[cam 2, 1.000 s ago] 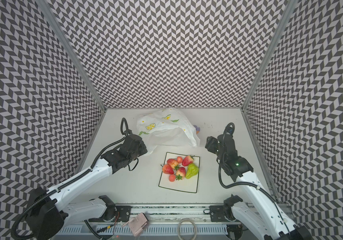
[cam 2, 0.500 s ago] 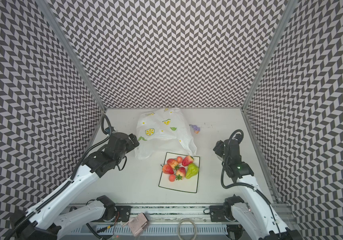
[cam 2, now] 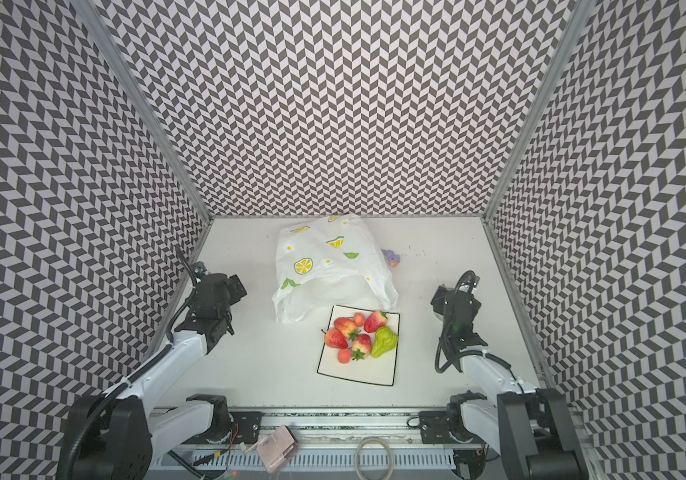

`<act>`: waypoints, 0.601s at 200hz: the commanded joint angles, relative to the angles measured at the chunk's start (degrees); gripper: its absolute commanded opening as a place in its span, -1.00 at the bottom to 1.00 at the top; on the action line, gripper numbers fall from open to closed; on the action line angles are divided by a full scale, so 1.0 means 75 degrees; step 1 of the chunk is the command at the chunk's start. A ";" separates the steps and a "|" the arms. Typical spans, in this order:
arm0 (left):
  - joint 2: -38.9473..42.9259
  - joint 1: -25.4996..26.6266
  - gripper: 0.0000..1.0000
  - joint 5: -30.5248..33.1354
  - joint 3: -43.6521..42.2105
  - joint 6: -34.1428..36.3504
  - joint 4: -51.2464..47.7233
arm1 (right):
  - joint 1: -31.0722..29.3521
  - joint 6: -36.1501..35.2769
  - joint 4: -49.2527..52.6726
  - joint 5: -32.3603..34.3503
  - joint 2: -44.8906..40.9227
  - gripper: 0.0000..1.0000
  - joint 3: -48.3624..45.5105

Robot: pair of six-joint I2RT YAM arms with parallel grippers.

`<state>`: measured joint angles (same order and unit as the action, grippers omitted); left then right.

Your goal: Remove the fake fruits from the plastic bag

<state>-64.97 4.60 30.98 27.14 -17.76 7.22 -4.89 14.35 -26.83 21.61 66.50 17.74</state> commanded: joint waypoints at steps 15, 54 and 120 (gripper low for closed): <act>-0.0535 -0.0247 1.00 -0.0475 -0.0632 0.1306 0.3585 | 0.0161 -0.1219 -0.4551 -0.0545 0.1648 0.66 -0.0338; -0.1133 -0.0391 1.00 -0.1400 -0.1560 0.1689 0.6072 | 0.0244 -0.1544 -0.7484 -0.1089 0.3190 0.74 -0.0996; -0.3230 -0.0220 1.00 -0.2661 -0.2360 0.2339 0.9933 | 0.0242 -0.1572 -0.6941 -0.1133 0.3031 0.99 -0.0849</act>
<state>-83.48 2.09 15.46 10.87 -4.14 64.47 -3.18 4.03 -70.50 13.89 88.73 13.19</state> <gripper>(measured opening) 0.997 0.997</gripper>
